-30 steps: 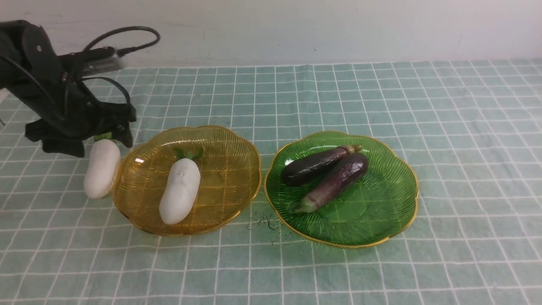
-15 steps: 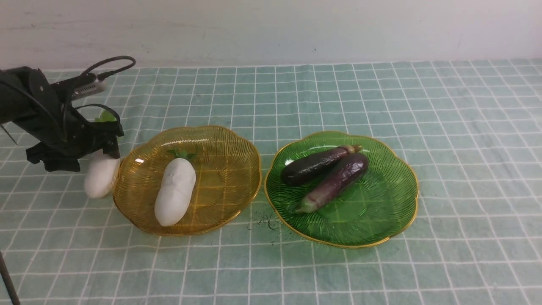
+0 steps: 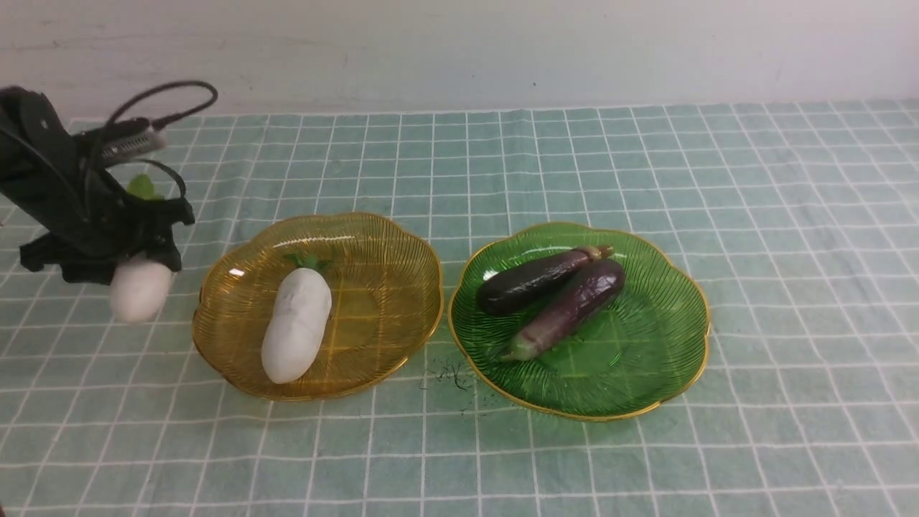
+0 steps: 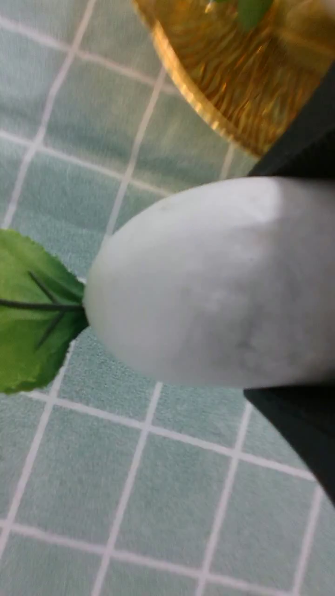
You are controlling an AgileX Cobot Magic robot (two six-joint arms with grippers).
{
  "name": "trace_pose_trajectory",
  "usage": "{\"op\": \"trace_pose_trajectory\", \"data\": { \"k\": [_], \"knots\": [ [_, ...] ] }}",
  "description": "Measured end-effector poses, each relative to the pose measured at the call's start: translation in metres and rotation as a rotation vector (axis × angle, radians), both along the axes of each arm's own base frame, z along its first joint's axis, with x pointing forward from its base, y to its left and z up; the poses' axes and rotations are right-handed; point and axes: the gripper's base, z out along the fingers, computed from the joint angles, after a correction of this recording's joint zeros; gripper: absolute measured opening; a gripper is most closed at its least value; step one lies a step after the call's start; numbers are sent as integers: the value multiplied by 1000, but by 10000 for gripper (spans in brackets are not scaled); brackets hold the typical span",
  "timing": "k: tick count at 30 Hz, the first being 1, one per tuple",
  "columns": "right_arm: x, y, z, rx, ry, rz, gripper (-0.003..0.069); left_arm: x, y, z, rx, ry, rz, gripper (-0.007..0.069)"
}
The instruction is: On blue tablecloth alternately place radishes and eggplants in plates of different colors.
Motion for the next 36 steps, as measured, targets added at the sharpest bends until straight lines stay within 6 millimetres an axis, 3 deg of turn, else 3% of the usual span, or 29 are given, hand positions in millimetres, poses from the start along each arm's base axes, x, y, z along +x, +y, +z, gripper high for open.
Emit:
{"op": "trace_pose_trajectory", "data": {
  "k": [3,6,7,10,11,17,20,23,27,33,35,36],
  "knots": [
    [0,0,0,0,0,0,-15,-10,-10,28,-2,-28,-35,424],
    [0,0,0,0,0,0,-15,-21,-42,43,-62,10,-110,424],
    [0,0,0,-2,-1,-1,-15,-23,-59,41,-81,53,-156,424],
    [0,0,0,-6,-4,-2,-15,-23,-83,32,-87,98,-221,424],
    [0,-1,0,-10,-6,-3,-15,-21,-105,21,-88,128,-274,424],
    [-4,-5,1,-15,-14,-9,-15,-18,-149,0,-86,133,-368,432],
    [-12,-10,2,-13,-14,-14,-15,-18,-153,-2,-86,136,-379,460],
    [-33,-23,3,-4,-21,-27,-15,-19,-156,-2,-92,134,-382,541],
    [-57,-38,7,47,-99,-30,-15,-19,-157,-1,-97,136,-381,581],
    [-72,-46,3,151,-303,-7,-15,-20,-157,-2,-101,153,-383,565],
    [-66,-41,-10,173,-361,11,-15,-21,-157,-2,-101,165,-384,523],
    [-58,-35,-21,181,-402,26,-15,-23,-156,-2,-102,180,-387,465]
  ]
}}
